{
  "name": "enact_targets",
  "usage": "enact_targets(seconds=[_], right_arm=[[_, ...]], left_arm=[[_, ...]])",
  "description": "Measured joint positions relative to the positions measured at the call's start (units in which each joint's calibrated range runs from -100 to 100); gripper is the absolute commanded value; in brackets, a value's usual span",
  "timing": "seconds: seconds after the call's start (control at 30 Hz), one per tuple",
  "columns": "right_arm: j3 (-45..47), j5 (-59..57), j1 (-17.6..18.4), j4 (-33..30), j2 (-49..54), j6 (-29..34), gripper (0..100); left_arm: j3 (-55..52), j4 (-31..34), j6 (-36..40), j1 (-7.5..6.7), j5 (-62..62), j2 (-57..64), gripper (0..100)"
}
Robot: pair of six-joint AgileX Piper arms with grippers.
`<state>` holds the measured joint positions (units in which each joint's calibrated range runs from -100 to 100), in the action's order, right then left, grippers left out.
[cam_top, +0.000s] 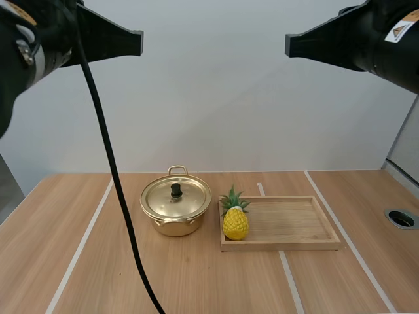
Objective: Open the pot, put the pineapple inside, and close it
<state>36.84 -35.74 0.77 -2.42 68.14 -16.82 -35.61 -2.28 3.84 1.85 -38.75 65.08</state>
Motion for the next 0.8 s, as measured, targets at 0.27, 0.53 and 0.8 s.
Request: enact_targets(seconds=[0.27,0.53,0.8], right_arm=[[-0.16,-1.68,0.0,0.0,-2.79,0.0,0],[-0.32,-1.83,0.0,0.0,-4.59,0.0,0],[-0.32,-4.28,0.0,0.0,-5.0,0.0,0]], left_arm=[[7.4,-5.61,-4.84,0.09,-9.76,-6.97,0],[12.64,-9.79,-8.49,0.09,-23.02,-13.92,0],[16.15,-13.11,-12.79,0.09,-33.73,-21.08,0]])
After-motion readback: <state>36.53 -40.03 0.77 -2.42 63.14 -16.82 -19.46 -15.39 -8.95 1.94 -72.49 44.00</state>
